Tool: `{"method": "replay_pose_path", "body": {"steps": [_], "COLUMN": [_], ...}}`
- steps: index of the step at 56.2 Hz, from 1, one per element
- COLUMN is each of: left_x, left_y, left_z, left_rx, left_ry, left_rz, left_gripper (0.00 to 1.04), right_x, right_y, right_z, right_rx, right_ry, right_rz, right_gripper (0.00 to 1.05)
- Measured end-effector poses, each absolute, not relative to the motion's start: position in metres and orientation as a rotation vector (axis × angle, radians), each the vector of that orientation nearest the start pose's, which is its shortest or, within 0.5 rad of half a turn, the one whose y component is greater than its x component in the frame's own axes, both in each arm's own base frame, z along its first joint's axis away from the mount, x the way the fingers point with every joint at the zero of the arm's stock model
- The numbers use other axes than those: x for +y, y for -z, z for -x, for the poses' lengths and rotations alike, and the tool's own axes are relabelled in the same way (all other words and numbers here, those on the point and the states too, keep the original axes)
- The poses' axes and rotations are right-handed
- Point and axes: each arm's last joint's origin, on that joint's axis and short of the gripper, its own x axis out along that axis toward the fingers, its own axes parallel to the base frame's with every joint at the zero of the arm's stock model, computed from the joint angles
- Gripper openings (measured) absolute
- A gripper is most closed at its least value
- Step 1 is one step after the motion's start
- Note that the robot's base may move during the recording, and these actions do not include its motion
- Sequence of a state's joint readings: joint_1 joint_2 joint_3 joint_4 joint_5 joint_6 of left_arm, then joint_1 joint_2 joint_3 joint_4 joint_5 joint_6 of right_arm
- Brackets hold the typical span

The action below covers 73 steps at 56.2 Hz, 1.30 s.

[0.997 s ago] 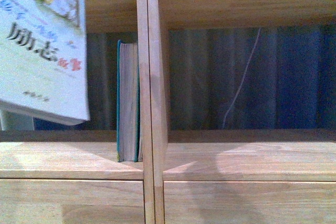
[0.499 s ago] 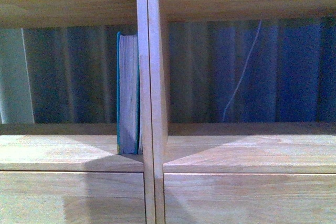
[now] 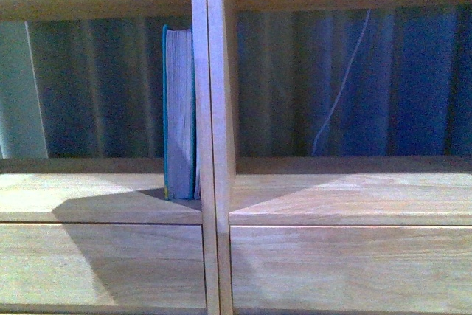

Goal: Organize books on shelf

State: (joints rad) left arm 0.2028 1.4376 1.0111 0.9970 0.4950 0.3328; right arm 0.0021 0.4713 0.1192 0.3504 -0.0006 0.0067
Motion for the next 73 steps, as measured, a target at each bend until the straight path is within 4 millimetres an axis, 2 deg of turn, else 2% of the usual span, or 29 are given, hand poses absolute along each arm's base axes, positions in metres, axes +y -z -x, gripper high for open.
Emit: {"method": "replay_pose_path", "body": {"steps": [7,20,43,52,58,73], "left_x": [0.042,0.04,0.037,0.032,0.023,-0.008], "left_y": [-0.342,-0.314,-0.309,-0.3,-0.293,-0.284], "left_z": [-0.333,-0.375,-0.432,-0.457,-0.481,-0.506], "left_rx": [-0.584,-0.572,-0.61,-0.604,-0.608,-0.625], "left_ry": [0.263,0.323,0.362,0.373,0.371,0.411], "left_rz": [-0.502,-0.479,-0.477,-0.461,-0.425,-0.359], "left_gripper": [0.17,0.17,0.17,0.17,0.17,0.17], "right_x": [0.0,0.0,0.0,0.0,0.0,0.0], "right_y": [-0.187,-0.18,-0.171,-0.171,-0.167,-0.168], "right_z": [-0.127,-0.119,-0.111,-0.109,-0.098,-0.097], "right_rx": [0.006,0.002,-0.015,-0.014,0.002,-0.009], "right_ry": [-0.002,-0.003,-0.003,-0.003,-0.002,-0.003], "right_rz": [-0.007,-0.006,-0.006,-0.006,-0.006,-0.006], "right_gripper": [0.03,0.03,0.03,0.03,0.03,0.03]}}
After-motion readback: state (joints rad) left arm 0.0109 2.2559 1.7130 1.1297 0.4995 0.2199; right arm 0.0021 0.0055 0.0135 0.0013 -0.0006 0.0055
